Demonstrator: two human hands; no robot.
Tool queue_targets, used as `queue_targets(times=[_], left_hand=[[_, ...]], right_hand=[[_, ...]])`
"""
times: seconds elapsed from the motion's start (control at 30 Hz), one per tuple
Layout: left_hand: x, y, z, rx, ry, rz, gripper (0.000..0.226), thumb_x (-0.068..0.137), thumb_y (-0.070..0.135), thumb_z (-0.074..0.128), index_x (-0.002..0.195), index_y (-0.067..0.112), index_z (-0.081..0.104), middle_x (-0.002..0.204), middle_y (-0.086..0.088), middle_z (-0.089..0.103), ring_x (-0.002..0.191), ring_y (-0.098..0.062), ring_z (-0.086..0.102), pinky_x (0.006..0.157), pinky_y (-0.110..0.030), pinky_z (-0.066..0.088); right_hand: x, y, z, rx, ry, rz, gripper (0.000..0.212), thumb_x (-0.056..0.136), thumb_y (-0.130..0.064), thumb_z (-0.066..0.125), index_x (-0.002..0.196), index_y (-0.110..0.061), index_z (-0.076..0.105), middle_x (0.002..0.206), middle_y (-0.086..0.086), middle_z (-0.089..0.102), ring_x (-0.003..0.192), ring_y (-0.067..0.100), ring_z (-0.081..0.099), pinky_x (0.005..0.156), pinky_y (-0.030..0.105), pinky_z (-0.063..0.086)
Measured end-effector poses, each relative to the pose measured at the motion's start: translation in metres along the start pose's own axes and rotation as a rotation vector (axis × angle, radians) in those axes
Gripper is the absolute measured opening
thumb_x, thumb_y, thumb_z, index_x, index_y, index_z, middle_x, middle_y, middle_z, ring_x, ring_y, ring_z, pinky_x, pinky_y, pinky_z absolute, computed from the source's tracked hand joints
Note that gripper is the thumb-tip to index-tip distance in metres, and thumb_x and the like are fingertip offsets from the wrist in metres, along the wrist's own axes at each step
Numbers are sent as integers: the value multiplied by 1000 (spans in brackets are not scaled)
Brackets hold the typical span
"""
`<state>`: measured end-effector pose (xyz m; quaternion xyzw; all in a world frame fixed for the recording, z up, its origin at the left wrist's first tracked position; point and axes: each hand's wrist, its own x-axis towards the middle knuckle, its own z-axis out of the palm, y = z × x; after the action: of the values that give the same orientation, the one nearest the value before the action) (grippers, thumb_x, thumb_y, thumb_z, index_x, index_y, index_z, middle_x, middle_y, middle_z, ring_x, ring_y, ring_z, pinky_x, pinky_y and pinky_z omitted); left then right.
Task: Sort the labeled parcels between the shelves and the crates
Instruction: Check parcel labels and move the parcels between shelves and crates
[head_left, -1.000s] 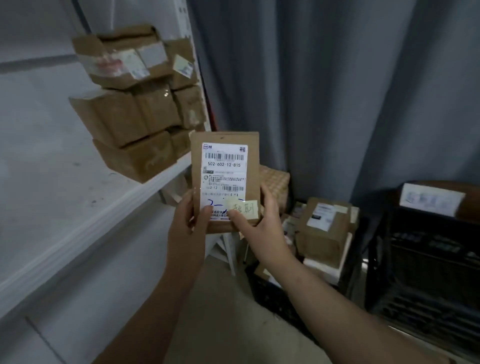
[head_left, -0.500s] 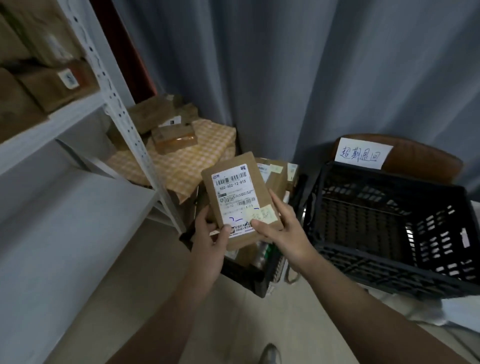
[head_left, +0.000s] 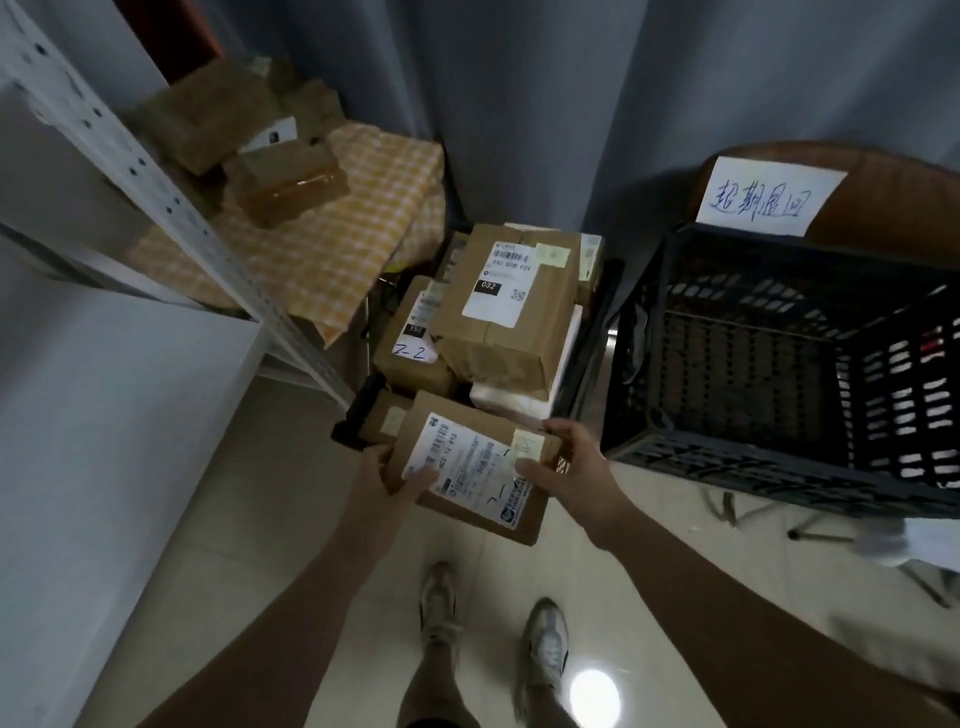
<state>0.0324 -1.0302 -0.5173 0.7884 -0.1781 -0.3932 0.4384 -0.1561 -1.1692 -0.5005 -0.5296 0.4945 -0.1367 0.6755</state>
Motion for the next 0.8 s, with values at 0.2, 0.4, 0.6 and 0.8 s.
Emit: queue_targets(times=[0.2, 0.4, 0.6, 0.8], left_hand=[[61, -31, 10, 189, -72, -31, 44, 88, 29, 65, 124, 12, 45, 92, 16, 59, 85, -6, 62, 60, -14, 42], [117, -36, 28, 417, -278, 24, 40, 93, 30, 59, 123, 8, 43, 109, 0, 59, 106, -24, 59, 79, -29, 45], [129, -51, 35, 447, -283, 34, 38, 92, 32, 59, 120, 9, 48, 119, -8, 61, 110, -27, 57, 82, -31, 44], [122, -44, 32, 570, -201, 330, 57, 87, 24, 65, 136, 15, 37, 125, -10, 48, 113, -21, 51, 88, -38, 51]], right_hand=[[41, 41, 37, 55, 265, 141, 53, 80, -16, 76, 119, -24, 41, 109, -3, 58, 84, 8, 63, 56, 21, 55], [87, 51, 33, -143, 296, 163, 70, 80, -11, 73, 138, -17, 35, 122, 7, 56, 106, 25, 60, 83, 46, 56], [93, 69, 32, -233, 332, 153, 81, 81, -16, 73, 145, -26, 25, 117, 1, 55, 104, 22, 59, 81, 44, 57], [83, 75, 36, -484, 382, 66, 76, 84, -31, 70, 145, -27, 25, 129, 5, 49, 112, 25, 55, 87, 46, 53]])
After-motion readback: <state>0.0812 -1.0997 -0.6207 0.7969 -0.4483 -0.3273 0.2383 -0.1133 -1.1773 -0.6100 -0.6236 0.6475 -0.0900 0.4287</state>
